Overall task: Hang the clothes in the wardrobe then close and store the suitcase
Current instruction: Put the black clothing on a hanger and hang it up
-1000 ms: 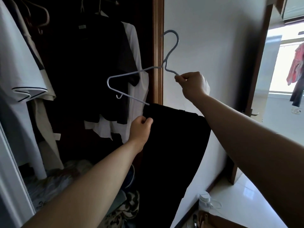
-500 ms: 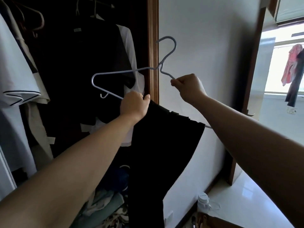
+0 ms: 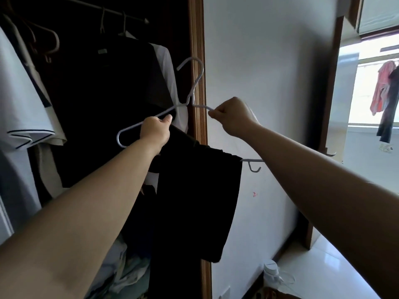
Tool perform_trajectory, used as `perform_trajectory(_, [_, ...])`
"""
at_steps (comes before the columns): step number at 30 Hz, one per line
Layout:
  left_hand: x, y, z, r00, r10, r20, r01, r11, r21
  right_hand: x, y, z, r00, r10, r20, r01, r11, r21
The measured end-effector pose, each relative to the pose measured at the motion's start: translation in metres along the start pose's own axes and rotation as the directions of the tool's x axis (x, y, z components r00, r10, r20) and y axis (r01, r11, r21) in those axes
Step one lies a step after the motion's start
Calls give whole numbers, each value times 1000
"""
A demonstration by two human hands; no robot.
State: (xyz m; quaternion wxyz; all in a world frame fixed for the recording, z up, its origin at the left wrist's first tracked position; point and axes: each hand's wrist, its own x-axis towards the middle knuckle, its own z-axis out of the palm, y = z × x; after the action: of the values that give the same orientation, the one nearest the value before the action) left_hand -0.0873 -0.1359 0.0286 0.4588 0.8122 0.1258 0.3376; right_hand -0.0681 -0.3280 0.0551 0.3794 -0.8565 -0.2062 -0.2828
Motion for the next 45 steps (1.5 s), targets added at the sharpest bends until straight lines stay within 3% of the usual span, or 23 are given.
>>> perform_trajectory(4, [5,7,-8,999,-32,21,33,998,-45,-2,-6,0,994,-72,-77,80,990,114])
perform_trajectory(7, [12,11,-14,985,-170,-2,168,977,-128,-2,-13,0,996,-84,-36,88,987,131])
perform_trajectory(9, [18,13,-19,955,-292,56,294,905,-308,0,-16,3,998,-59,20,56,989,133])
perform_trajectory(10, [22,12,-21,946,-314,78,318,859,-402,-1,-17,5,998,-50,43,44,991,123])
perform_trajectory(12, [26,10,-24,955,-293,46,286,867,-408,-5,-18,10,997,-54,62,44,988,147])
perform_trajectory(14, [32,3,-29,975,-205,-81,191,969,-156,-6,-20,14,997,-68,28,59,968,242])
perform_trajectory(15, [35,-2,-33,984,-110,-138,121,990,75,-5,-22,15,996,-86,-1,83,960,269])
perform_trajectory(17, [39,-8,-39,983,152,-104,-79,858,507,-3,-27,18,994,-102,-37,108,962,249])
perform_trajectory(19, [38,-12,-41,935,354,25,-253,614,748,3,-29,21,997,-46,-55,58,972,226])
perform_trajectory(21, [28,-13,-37,852,513,106,-386,479,788,12,-29,24,998,22,-66,-8,979,205])
perform_trajectory(23, [12,-16,-30,749,623,224,-587,468,660,21,-31,24,997,55,-53,-44,981,191])
perform_trajectory(25, [-1,-24,-23,649,640,411,-737,398,546,27,-34,23,997,67,-37,-58,975,214])
perform_trajectory(27, [-3,-32,-22,609,590,530,-780,326,534,31,-39,24,998,55,-35,-45,972,230])
perform_trajectory(31, [1,-43,-18,600,594,536,-794,357,493,37,-49,21,999,2,-43,9,966,259])
perform_trajectory(36, [17,-44,-16,668,592,450,-731,413,543,49,-64,27,992,-123,-3,121,971,206])
perform_trajectory(41, [60,-51,-36,711,575,405,-698,508,505,72,-47,23,982,-157,107,169,979,-117])
perform_trajectory(45, [104,-55,-50,728,586,356,-672,508,539,95,-40,32,978,-198,65,193,978,79])
